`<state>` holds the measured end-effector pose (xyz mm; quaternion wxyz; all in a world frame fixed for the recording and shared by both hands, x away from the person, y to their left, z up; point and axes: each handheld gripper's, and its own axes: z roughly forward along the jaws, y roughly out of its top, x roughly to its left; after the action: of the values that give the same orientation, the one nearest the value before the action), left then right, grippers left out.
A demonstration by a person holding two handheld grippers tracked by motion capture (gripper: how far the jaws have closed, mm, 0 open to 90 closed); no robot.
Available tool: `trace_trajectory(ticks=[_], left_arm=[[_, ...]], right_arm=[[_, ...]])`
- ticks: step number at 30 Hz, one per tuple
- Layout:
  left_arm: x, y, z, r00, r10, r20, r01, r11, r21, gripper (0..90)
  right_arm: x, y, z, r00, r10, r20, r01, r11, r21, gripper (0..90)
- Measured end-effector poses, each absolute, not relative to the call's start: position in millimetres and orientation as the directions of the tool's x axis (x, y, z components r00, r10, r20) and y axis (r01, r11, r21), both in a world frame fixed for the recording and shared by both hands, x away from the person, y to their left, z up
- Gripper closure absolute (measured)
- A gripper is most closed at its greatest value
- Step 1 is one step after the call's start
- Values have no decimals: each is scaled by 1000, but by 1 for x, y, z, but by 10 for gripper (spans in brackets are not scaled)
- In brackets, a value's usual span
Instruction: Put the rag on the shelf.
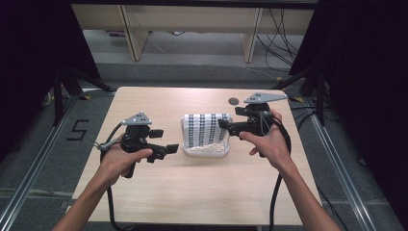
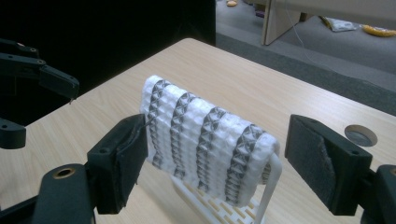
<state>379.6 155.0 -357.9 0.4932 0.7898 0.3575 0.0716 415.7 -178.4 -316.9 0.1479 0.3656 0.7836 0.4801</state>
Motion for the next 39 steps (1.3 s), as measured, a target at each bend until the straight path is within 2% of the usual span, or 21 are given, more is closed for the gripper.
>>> trace_trajectory(ticks=[28, 39], left_arm=[[354, 149, -372, 750, 628, -207, 450, -255, 856, 161], [341, 144, -382, 766, 618, -179, 434, -291, 853, 161]], right_arm=[[393, -190, -331, -695, 704, 144, 433, 250, 866, 176], [384, -194, -345, -702, 700, 133, 424, 261, 867, 167]])
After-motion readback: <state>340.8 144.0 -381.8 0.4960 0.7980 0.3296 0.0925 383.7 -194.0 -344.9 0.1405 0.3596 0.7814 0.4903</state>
